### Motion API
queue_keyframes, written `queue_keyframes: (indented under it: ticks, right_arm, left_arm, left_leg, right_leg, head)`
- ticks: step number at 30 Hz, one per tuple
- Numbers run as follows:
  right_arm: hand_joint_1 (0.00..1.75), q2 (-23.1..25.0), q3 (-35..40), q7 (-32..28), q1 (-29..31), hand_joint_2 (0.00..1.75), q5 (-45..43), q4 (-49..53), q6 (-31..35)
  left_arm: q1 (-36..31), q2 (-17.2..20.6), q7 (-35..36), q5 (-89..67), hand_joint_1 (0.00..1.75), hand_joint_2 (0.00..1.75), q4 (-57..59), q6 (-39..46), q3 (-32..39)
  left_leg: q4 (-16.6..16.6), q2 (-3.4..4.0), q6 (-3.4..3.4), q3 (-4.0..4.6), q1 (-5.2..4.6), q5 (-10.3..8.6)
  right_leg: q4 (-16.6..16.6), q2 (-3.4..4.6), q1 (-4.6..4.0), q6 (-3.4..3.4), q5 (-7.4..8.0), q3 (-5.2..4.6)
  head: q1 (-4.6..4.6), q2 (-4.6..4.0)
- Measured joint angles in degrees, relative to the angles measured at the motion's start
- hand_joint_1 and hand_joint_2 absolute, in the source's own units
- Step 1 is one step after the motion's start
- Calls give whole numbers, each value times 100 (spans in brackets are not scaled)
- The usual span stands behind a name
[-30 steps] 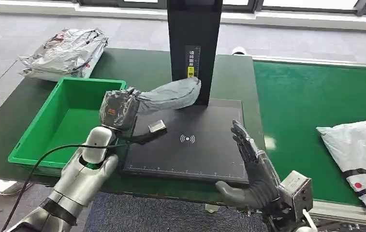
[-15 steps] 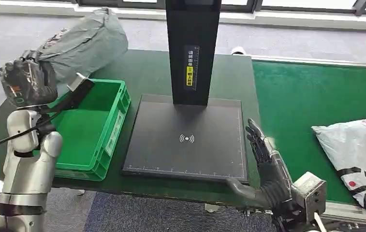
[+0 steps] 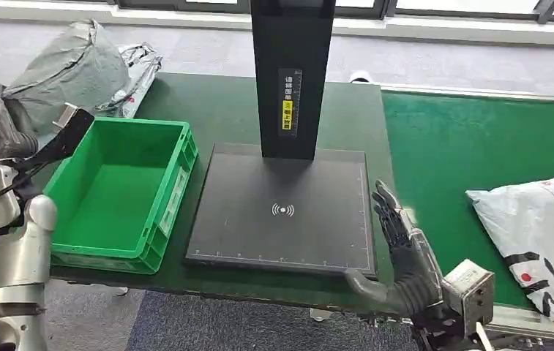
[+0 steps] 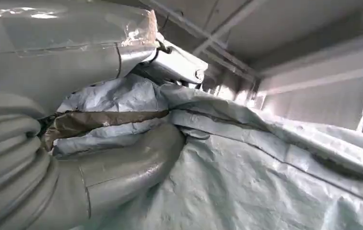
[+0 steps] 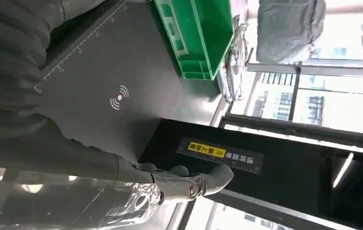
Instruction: Moved the parcel from conveyor to table for the left to box.
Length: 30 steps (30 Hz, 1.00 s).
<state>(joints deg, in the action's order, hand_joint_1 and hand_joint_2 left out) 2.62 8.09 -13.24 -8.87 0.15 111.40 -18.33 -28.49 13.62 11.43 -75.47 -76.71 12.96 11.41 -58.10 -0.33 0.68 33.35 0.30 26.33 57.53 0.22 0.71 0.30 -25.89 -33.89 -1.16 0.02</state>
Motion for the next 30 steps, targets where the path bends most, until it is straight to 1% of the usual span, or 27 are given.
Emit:
queue_keyframes:
  ticks: [7, 13, 23, 25, 27, 28, 30]
  right_arm:
    - [0, 11, -61, 9, -22, 175, -13, 28, -123]
    - [0, 13, -96, 13, -22, 175, -13, 37, -138]
    - [0, 31, -192, 83, -33, 175, -15, 90, -121]
    - [0, 31, -208, 81, -60, 175, -26, 92, -112]
    - [0, 35, -267, 70, -88, 175, -33, 92, -101]
    - [0, 35, -293, 70, -94, 175, -37, 92, -92]
    - [0, 35, -321, 68, -97, 175, -77, 92, -88]
  left_arm:
    - [15, -11, -247, 378, 0, 175, 548, -850, 81]
    - [15, -39, -247, 413, 0, 175, 682, -992, 81]
    - [-65, -131, -503, 955, 0, 175, 813, -1449, -68]
    - [-107, -147, -615, 1233, 0, 175, 852, -1628, -142]
    - [-155, -190, -897, 1813, 0, 175, 883, -1974, -168]
    - [-171, -223, -1115, 2268, 0, 175, 896, -2237, -171]
    - [-179, -291, -1656, 3513, 0, 175, 889, -3068, -177]
  left_leg:
    - [0, 0, 1, 0, 1, -1]
    - [-1, 1, 0, 0, 1, 0]
    - [-1, 3, 1, 0, 1, 0]
    - [-1, 5, 1, 0, 1, 0]
    - [-2, 6, 1, 0, 1, 0]
    - [-2, 5, 1, 0, 1, 0]
    - [-2, 5, 1, 1, 0, 0]
  right_leg:
    - [1, 0, -2, 0, 0, 0]
    - [0, 2, -1, 0, 0, -1]
    - [-1, 3, -2, -3, 2, -5]
    - [0, 4, -2, -5, 5, -6]
    - [-1, 5, -1, -5, 5, -6]
    - [-1, 5, -1, -5, 5, -6]
    - [0, 5, -1, -5, 5, -4]
  head:
    - [0, -2]
    - [0, 0]
    - [0, 0]
    - [0, -2]
    - [0, -2]
    - [0, 0]
    - [0, 0]
